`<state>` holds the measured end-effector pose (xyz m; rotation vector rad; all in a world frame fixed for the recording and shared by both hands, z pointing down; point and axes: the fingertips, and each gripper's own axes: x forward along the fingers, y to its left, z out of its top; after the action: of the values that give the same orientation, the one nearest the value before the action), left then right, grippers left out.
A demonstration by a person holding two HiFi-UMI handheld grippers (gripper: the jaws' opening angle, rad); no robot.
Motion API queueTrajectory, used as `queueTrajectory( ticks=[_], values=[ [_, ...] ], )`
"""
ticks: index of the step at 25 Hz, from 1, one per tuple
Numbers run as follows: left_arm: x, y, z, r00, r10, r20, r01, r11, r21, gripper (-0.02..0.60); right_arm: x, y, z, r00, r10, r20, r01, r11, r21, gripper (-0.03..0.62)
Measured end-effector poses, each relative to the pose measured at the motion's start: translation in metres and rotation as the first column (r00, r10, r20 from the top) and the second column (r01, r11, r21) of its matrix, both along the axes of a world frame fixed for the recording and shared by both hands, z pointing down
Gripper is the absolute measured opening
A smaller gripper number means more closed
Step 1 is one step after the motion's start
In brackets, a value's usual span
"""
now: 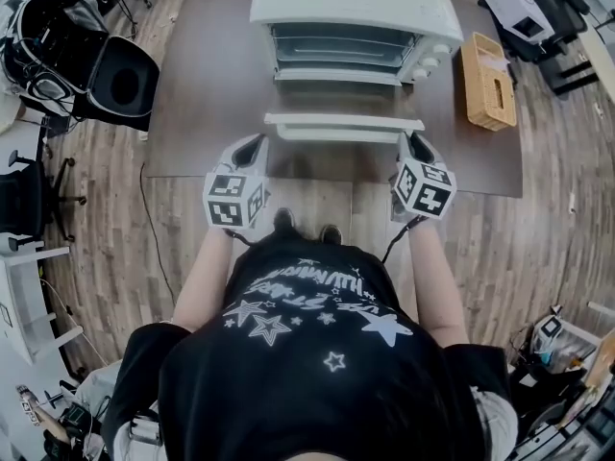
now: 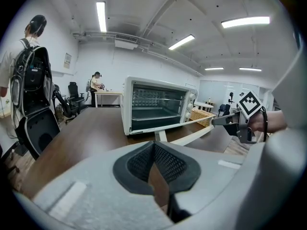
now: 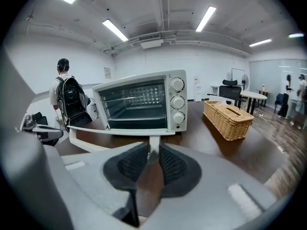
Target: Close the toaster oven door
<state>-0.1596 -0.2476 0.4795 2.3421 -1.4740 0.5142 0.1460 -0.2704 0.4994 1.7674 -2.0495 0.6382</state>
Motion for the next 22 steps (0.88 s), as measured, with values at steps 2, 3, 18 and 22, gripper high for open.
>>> queueTrajectory(
  ticks=[2,3,18,22],
  values=[
    [-0.002,-0.005,-0.001,1.0,0.009,-0.005,-0.009,1.0,0.004,0.009,0.0,-0.003,-0.007,1.0,0.01,0.002,-0.01,1.0,0.015,0.08],
    [-0.003,-0.007,-0.001,1.0,0.013,-0.008,-0.012,1.0,0.006,0.009,0.0,-0.005,-0.009,1.0,0.015,0.004,-0.015,1.0,0.021,0.08],
    [-0.008,-0.033,-0.009,0.999,0.048,-0.022,-0.047,0.998,0.032,0.009,0.001,-0.028,-0.045,0.998,0.069,-0.004,-0.068,0.99,0.121,0.08],
    [-0.008,-0.041,-0.012,0.998,0.054,-0.027,-0.053,0.998,0.043,0.009,0.001,-0.035,-0.055,0.997,0.08,0.001,-0.079,0.987,0.141,0.08]
  ],
)
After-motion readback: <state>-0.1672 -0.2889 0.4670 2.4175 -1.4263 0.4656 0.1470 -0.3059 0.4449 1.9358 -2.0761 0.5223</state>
